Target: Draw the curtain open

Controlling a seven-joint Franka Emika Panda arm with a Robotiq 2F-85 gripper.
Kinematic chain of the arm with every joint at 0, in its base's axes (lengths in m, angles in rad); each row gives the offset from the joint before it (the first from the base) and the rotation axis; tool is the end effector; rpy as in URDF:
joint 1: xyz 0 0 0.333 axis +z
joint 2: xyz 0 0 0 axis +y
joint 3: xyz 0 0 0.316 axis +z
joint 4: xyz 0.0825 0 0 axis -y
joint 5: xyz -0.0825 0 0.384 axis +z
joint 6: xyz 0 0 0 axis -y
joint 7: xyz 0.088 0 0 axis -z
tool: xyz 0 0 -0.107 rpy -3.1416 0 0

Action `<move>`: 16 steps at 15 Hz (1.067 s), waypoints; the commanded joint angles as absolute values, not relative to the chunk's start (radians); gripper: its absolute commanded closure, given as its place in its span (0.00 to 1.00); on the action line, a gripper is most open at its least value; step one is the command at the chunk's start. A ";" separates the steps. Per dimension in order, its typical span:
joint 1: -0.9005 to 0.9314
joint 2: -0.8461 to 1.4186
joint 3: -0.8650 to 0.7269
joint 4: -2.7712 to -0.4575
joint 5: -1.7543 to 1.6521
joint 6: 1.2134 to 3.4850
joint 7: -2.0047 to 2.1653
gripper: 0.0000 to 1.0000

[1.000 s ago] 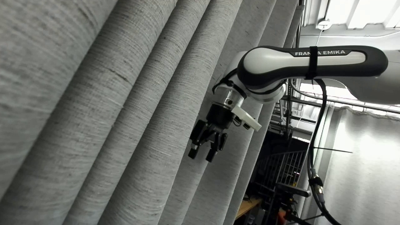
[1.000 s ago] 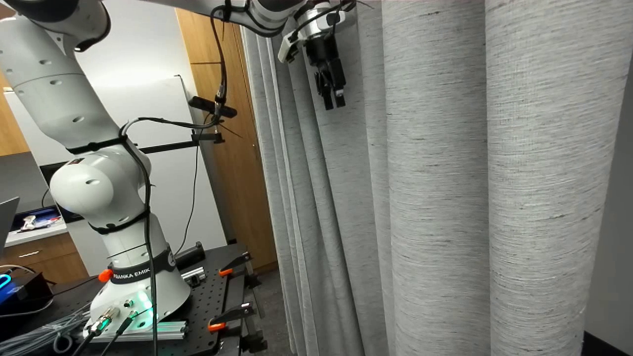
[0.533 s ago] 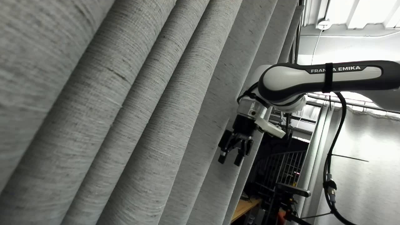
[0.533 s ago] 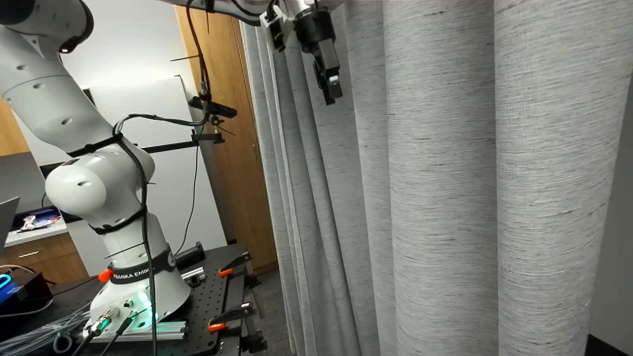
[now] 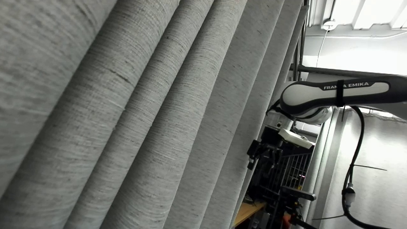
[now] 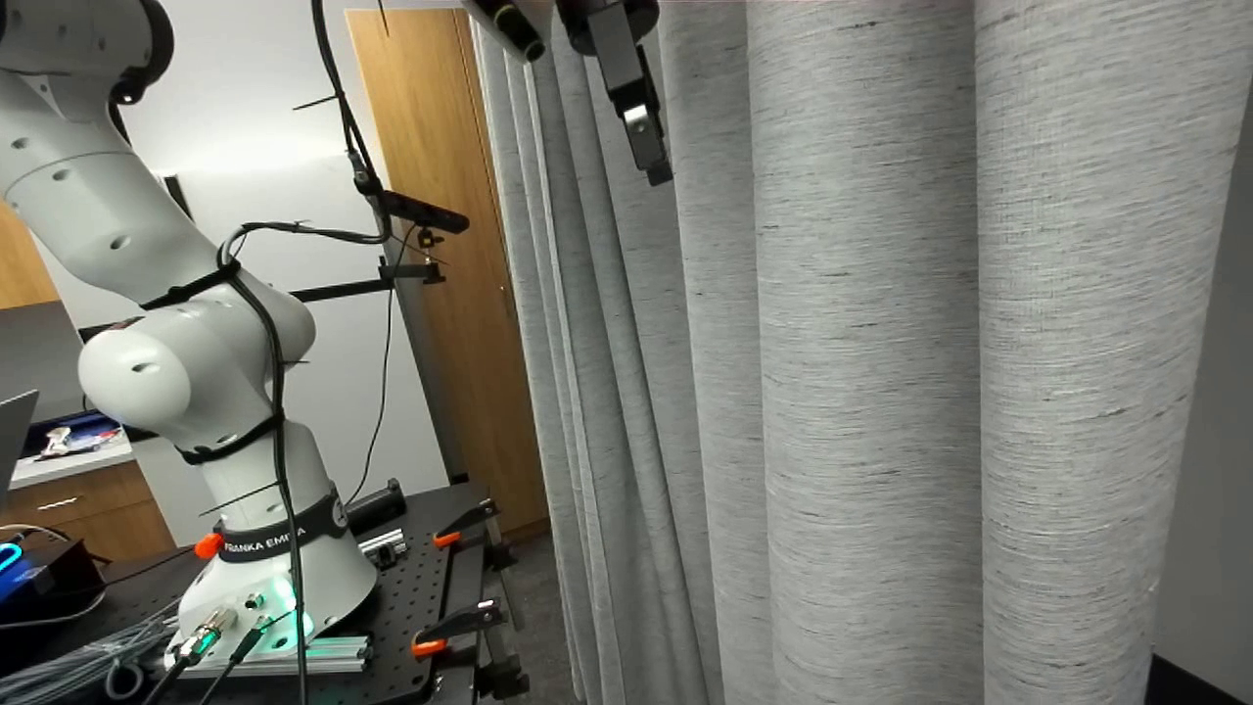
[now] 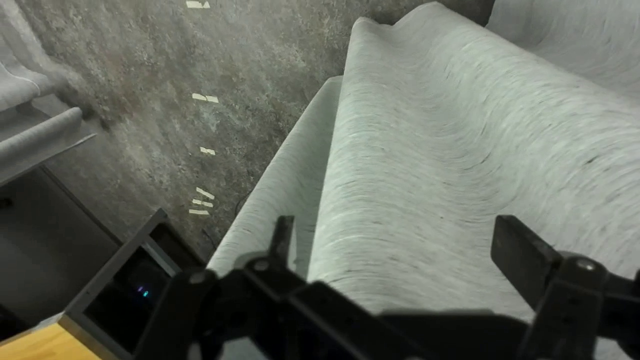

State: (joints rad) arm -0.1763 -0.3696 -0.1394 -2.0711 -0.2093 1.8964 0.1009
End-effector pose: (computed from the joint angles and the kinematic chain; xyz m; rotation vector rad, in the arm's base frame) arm 0.4322 -0.1668 0.6003 2.9086 -0.5355 0.2602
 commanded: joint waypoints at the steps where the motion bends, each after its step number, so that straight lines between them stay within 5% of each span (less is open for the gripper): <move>1: -0.225 -0.371 -0.178 -2.065 -0.233 1.970 0.117 0.00; 13: -0.337 -0.232 -0.248 -1.979 -0.272 2.409 0.185 0.00; 16: -0.327 -0.246 -0.251 -2.005 -0.246 2.369 0.145 0.00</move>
State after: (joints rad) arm -0.3284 -0.2479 -0.2495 -2.0093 -0.2484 2.3710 0.1482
